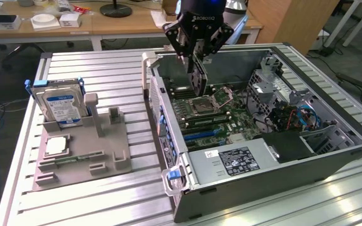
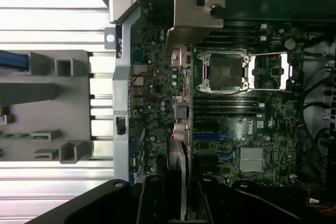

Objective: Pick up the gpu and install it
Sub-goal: 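Pick up the gpu and move the gpu toward the slot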

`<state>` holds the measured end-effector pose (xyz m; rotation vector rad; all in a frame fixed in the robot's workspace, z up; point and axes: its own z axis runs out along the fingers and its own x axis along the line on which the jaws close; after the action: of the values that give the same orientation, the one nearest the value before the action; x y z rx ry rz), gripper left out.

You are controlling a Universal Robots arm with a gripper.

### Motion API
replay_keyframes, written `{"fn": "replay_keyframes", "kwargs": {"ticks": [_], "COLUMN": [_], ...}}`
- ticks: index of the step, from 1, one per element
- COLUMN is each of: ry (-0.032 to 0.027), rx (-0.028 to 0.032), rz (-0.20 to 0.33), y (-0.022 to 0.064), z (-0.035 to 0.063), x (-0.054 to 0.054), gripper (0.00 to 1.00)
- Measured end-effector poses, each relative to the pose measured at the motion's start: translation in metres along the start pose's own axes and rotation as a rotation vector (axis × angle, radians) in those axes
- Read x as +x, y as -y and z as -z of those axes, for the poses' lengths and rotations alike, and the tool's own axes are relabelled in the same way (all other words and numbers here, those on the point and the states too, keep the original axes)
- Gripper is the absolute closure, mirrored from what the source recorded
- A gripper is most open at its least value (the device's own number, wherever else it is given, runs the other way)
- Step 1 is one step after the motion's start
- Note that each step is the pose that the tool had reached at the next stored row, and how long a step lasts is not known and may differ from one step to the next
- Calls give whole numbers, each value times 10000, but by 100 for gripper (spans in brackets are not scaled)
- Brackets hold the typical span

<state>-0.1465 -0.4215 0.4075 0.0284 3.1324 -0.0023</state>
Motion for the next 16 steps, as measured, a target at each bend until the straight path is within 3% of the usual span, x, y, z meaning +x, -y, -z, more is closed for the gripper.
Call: {"fn": "replay_keyframes", "kwargs": {"ticks": [16], "ry": [0], "rx": [0], "rz": [0], "y": [-6], "z": [-5], "x": [-324], "gripper": [73]}}
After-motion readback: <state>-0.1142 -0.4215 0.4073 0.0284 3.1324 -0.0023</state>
